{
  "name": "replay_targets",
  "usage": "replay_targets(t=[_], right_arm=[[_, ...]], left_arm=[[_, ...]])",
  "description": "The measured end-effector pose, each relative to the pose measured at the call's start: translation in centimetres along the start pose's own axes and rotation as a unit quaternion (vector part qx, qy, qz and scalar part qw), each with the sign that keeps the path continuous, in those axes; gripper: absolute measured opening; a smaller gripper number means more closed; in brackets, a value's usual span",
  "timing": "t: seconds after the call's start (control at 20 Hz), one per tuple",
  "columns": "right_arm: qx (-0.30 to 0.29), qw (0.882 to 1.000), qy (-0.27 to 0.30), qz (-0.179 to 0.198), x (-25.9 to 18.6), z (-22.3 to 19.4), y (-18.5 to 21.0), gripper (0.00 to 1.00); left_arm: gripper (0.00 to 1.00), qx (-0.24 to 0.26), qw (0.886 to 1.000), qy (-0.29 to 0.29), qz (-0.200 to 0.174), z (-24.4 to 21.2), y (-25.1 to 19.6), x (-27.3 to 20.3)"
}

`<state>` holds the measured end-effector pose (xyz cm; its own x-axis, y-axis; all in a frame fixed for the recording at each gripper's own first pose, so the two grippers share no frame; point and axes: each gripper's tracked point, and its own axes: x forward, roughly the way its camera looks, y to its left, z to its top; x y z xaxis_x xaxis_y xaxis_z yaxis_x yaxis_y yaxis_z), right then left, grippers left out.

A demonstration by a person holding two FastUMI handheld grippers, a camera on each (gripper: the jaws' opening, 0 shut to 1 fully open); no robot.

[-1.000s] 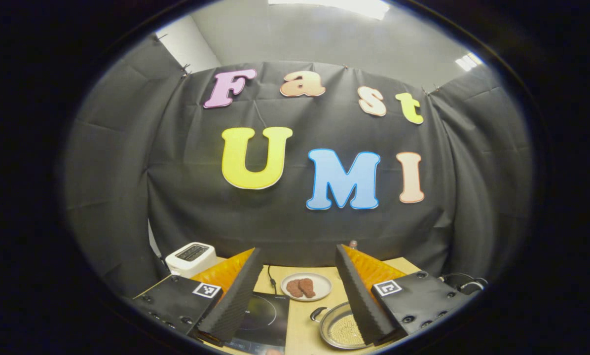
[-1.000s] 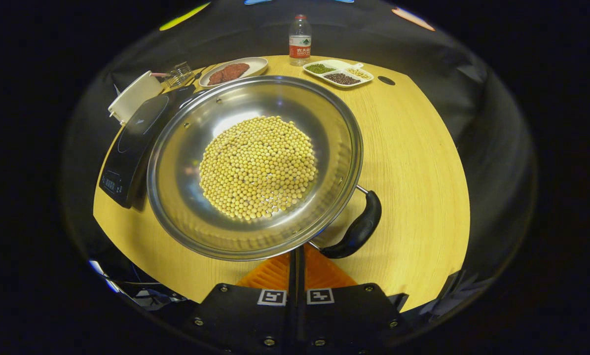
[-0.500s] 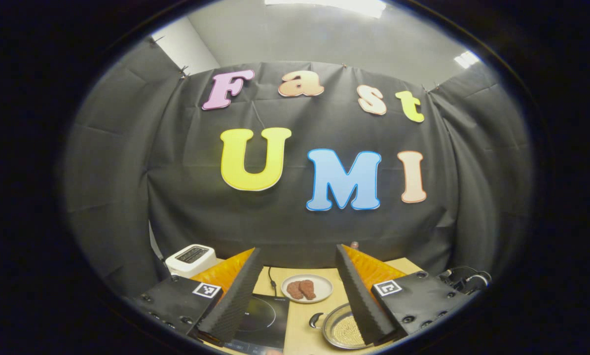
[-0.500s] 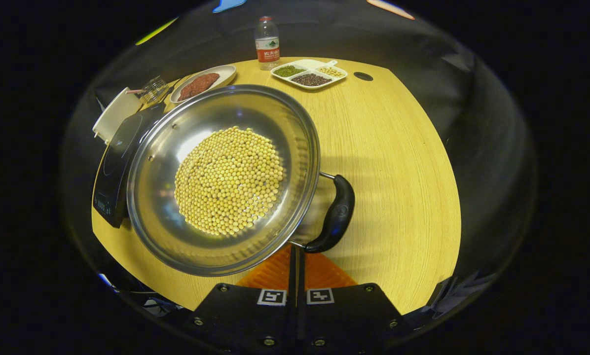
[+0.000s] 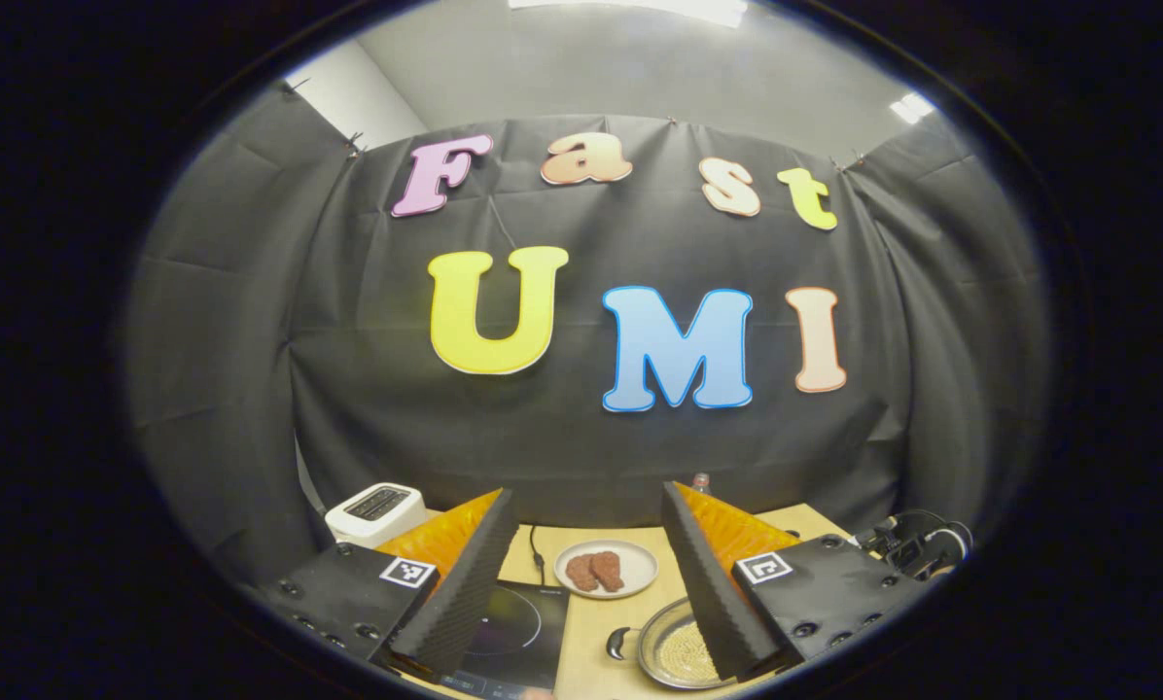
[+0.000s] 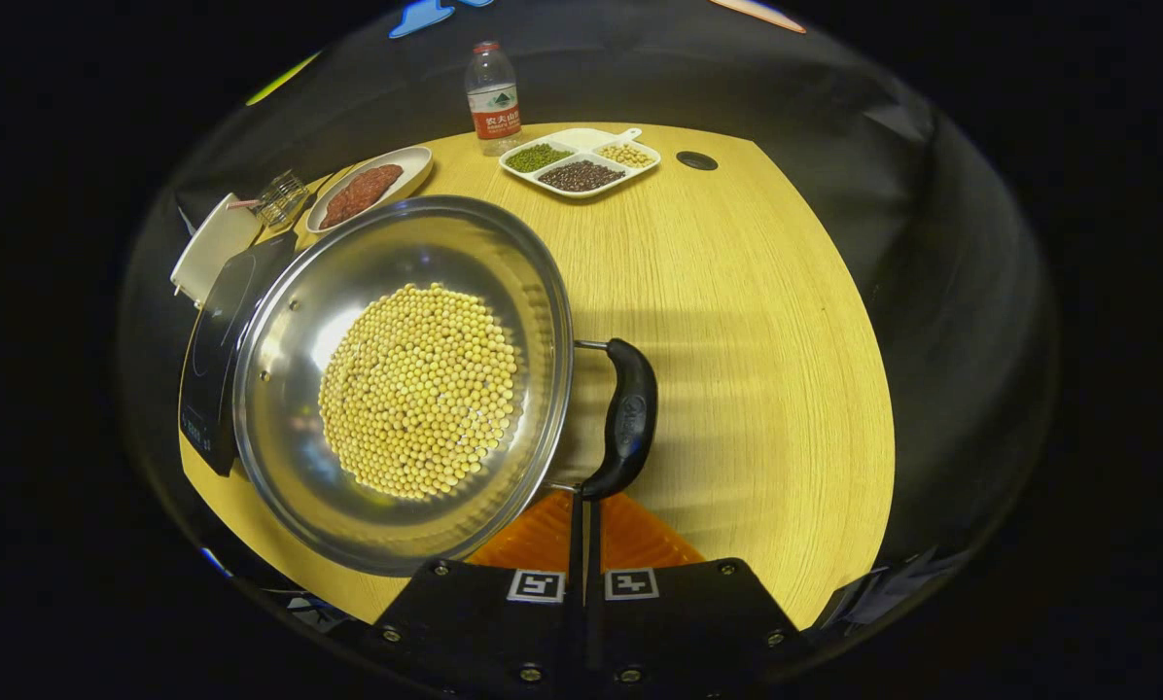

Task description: First push the handle of the pot to place it horizontally, then grasp the pot with both hands and set it on the induction cooktop.

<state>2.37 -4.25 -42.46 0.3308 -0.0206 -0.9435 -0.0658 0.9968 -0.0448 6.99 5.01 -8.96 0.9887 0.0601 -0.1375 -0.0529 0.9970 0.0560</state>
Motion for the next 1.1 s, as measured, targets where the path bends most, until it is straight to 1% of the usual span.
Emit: replay_targets(t=[0.45, 0.5, 0.55, 0.6, 0.75, 0.85, 0.9, 0.95, 1.05, 1.1], right_arm=[[-0.003, 1.0, -0.009, -0.002, 0.4, 1.1, -0.6, 0.01], [-0.004, 1.0, -0.013, -0.005, 0.3, 1.2, -0.7, 0.01], [-0.004, 1.0, -0.017, -0.005, 0.1, 1.1, -0.7, 0.01], [-0.004, 1.0, -0.02, -0.011, -0.1, 1.1, -1.0, 0.02], [0.013, 0.999, -0.047, -0.016, -2.1, 1.0, -1.3, 0.01], [0.024, 0.997, -0.077, -0.02, -3.9, 1.1, -1.3, 0.01], [0.028, 0.995, -0.097, -0.019, -5.1, 1.2, -1.0, 0.02], [0.033, 0.992, -0.12, -0.017, -6.2, 1.4, -0.8, 0.04], [0.045, 0.985, -0.165, -0.015, -8.6, 1.7, -0.4, 0.19], [0.053, 0.981, -0.187, -0.011, -10.0, 1.8, 0.0, 0.32]], left_arm=[[1.0, 0.002, 1.0, 0.009, -0.006, -0.6, -0.9, 0.8], [0.97, 0.0, 1.0, 0.009, -0.008, -0.9, -1.0, 0.6], [1.0, -0.001, 1.0, 0.008, -0.011, -0.9, -1.1, 0.6], [0.99, -0.003, 1.0, 0.007, -0.016, -0.9, -1.2, 0.5], [1.0, -0.003, 0.999, 0.005, -0.033, -1.0, -1.6, -0.2], [1.0, -0.005, 0.999, 0.003, -0.048, -1.2, -1.8, -0.8], [0.97, -0.006, 0.998, 0.003, -0.056, -1.3, -1.9, -1.1], [0.96, -0.006, 0.998, 0.002, -0.065, -1.5, -2.0, -1.6], [0.97, -0.007, 0.997, 0.005, -0.082, -2.1, -2.2, -2.3], [0.97, -0.009, 0.996, 0.006, -0.091, -2.3, -2.4, -2.6]])
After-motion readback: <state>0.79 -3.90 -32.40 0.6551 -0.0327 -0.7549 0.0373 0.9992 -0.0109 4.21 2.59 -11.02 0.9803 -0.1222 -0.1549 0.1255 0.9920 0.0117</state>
